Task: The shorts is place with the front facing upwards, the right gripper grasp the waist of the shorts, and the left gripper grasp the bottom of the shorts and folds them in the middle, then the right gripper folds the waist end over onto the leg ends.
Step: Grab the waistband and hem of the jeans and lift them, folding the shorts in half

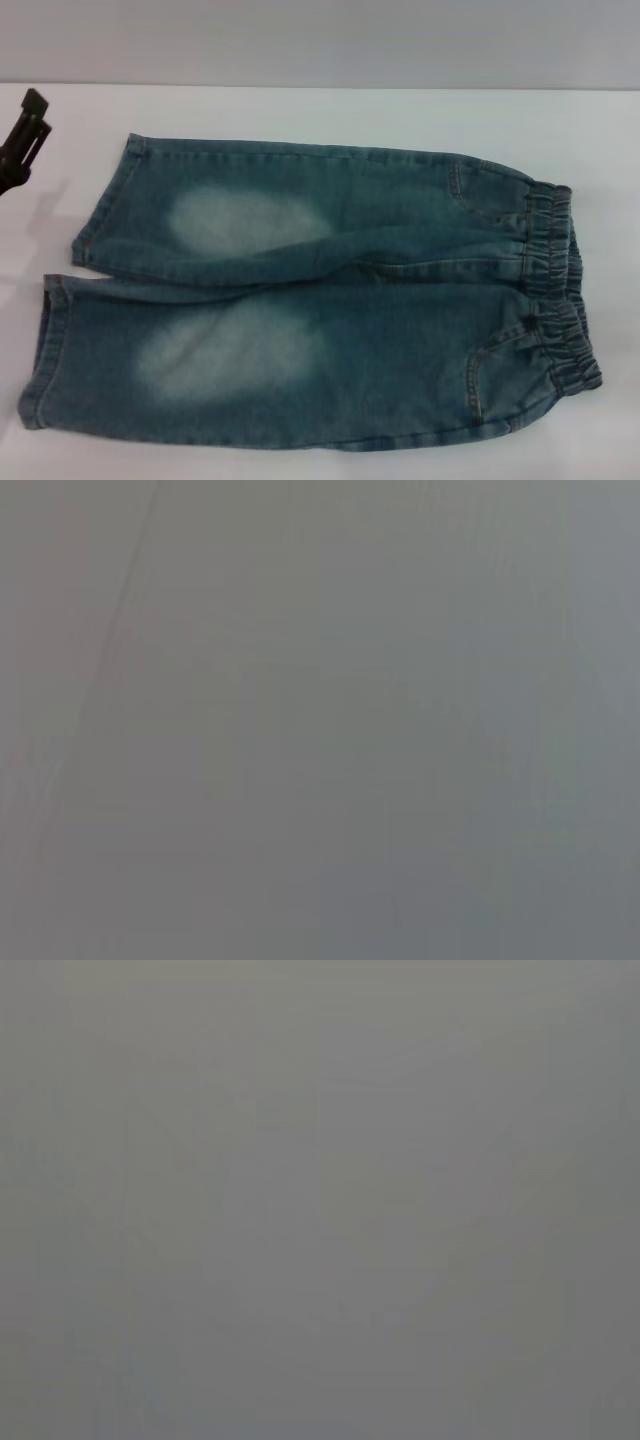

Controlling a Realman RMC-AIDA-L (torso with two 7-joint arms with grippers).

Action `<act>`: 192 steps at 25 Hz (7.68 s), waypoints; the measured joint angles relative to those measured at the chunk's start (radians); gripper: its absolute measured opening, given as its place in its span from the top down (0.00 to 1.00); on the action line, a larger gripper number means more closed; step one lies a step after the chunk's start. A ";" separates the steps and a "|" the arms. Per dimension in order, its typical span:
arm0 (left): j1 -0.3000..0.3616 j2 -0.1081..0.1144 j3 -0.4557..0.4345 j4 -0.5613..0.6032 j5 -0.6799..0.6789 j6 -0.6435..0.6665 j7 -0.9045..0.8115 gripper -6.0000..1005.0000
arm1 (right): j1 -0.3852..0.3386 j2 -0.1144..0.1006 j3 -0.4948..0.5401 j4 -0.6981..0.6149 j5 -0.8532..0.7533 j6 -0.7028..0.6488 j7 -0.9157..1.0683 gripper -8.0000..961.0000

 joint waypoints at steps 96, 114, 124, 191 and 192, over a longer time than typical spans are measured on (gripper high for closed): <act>0.005 0.400 -0.299 0.396 1.794 0.329 -1.644 0.21 | -0.069 -0.003 -0.107 -0.006 -0.009 0.349 -0.106 0.47; 0.008 0.376 -0.291 0.393 1.806 0.285 -1.632 0.22 | -0.064 -0.006 -0.119 -0.016 -0.012 0.351 -0.106 0.47; 0.002 0.360 -0.297 0.395 1.806 0.284 -1.613 0.22 | -0.058 -0.006 -0.122 -0.022 -0.012 0.373 -0.106 0.47; -0.040 0.314 -0.350 0.462 1.896 0.219 -1.680 0.99 | -0.076 -0.005 -0.111 -0.021 -0.004 0.365 -0.092 0.47; -0.041 0.314 -0.350 0.462 1.896 0.219 -1.680 0.99 | -0.076 -0.006 -0.116 -0.023 -0.008 0.365 -0.084 0.47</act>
